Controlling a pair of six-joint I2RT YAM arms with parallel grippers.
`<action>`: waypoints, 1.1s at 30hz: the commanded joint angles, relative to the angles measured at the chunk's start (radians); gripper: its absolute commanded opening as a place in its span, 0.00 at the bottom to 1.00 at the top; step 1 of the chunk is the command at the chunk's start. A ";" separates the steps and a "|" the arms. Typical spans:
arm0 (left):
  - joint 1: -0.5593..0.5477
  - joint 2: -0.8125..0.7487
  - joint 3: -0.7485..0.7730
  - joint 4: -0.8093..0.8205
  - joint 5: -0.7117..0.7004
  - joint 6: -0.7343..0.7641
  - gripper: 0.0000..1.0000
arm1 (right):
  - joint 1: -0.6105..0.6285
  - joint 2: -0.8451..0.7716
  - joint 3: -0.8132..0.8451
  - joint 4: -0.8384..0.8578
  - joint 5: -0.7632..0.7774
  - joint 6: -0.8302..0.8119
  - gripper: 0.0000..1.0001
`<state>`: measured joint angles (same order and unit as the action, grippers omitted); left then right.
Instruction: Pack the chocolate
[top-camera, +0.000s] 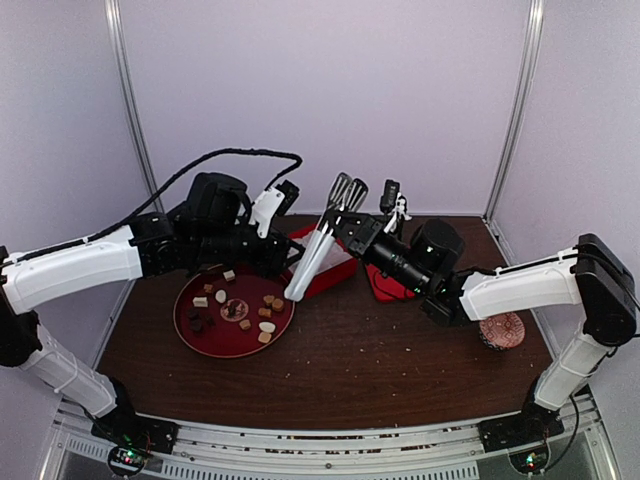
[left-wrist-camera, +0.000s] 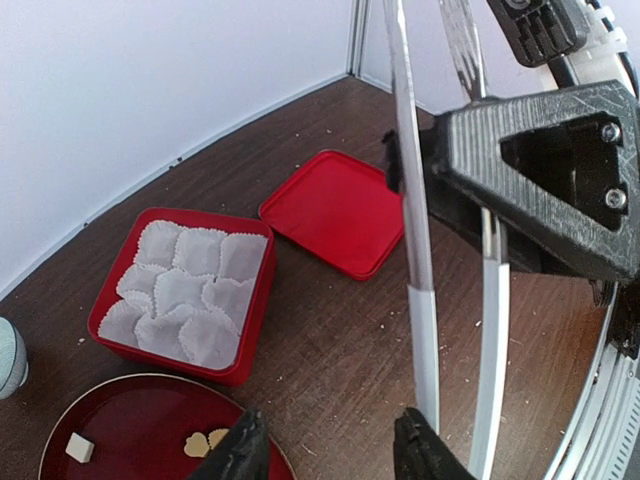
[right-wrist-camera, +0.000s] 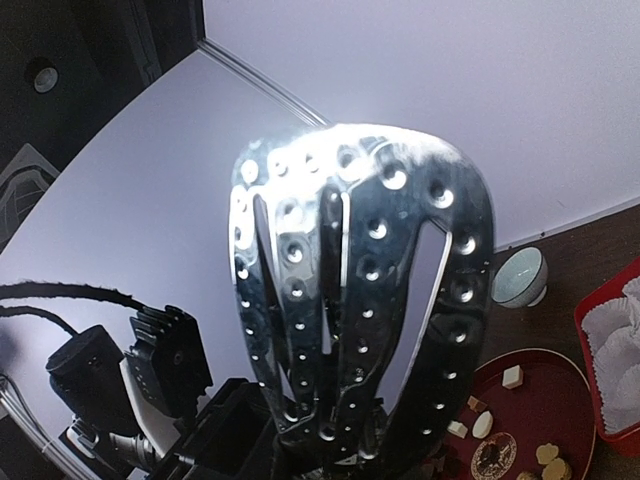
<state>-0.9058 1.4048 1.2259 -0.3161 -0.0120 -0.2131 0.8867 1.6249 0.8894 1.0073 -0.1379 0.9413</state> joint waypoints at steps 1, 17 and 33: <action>0.004 -0.019 -0.005 0.070 0.044 -0.013 0.46 | 0.006 -0.025 0.003 0.040 0.001 -0.019 0.17; 0.002 -0.015 -0.024 0.098 0.121 -0.038 0.47 | 0.007 -0.029 0.000 0.038 0.041 -0.041 0.18; 0.002 0.062 0.040 0.030 0.126 -0.047 0.11 | 0.011 -0.005 -0.001 0.128 -0.025 -0.063 0.22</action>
<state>-0.9054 1.4578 1.2358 -0.3012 0.1047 -0.2607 0.8921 1.6245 0.8764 1.0306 -0.1192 0.8845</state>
